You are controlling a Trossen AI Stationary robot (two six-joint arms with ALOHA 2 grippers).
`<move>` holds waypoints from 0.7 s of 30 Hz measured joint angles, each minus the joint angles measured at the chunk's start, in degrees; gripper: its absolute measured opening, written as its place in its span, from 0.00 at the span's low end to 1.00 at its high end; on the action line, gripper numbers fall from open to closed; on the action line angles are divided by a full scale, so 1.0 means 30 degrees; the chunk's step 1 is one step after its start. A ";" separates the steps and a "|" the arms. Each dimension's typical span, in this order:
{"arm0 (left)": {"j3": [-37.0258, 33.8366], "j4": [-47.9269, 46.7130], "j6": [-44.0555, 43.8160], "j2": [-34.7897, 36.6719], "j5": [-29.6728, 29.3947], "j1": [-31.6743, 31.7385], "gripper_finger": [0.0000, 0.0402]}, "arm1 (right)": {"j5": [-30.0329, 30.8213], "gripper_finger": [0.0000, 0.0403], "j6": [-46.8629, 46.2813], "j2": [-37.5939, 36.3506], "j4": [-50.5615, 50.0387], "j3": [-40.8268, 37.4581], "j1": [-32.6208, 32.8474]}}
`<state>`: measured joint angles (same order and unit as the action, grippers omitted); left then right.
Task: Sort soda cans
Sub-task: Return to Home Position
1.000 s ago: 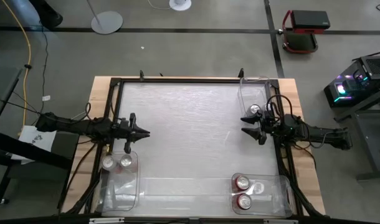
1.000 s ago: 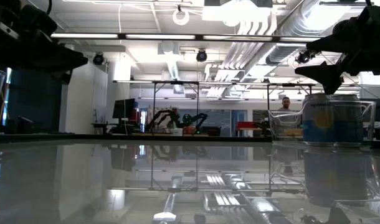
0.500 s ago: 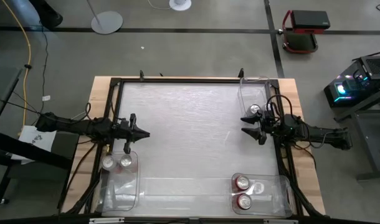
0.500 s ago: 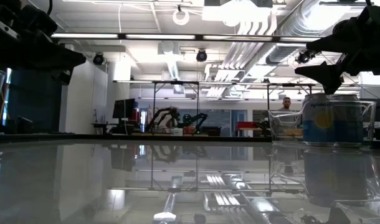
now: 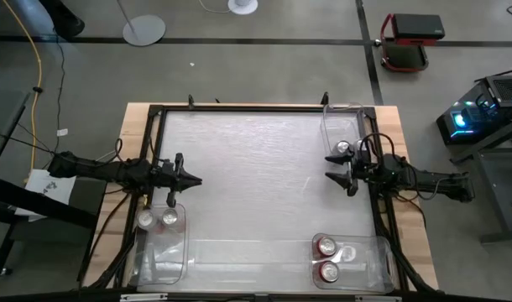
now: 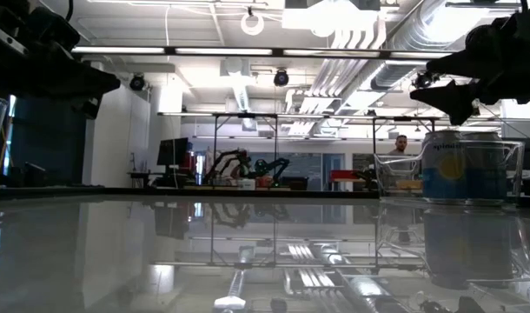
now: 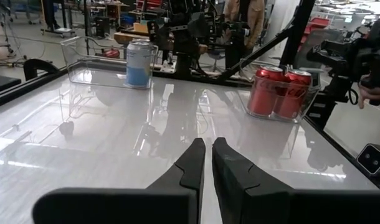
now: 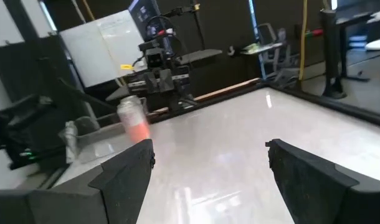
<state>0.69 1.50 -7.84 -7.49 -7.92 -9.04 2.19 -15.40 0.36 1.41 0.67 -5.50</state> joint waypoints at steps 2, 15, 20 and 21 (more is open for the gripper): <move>0.0000 0.0000 0.0000 0.0000 -0.0007 0.0000 0.05 | -0.0171 0.76 -0.0630 0.0000 0.0000 0.0000 0.0000; 0.0000 0.0000 0.0000 0.0000 0.0000 0.0000 0.05 | 0.0604 0.76 0.0495 0.0007 0.1323 0.0006 0.0007; 0.0000 0.0000 0.0000 0.0000 0.0006 0.0000 0.05 | -0.0624 0.73 0.4959 0.0015 0.0078 0.0000 0.0015; 0.0000 0.0000 -0.0007 0.0000 0.0007 0.0000 0.05 | -0.0752 0.71 0.5669 0.0015 -0.0188 0.0000 0.0015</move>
<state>0.69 1.50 -7.86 -7.49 -7.90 -9.04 -0.07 1.61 0.40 0.85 0.67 -5.45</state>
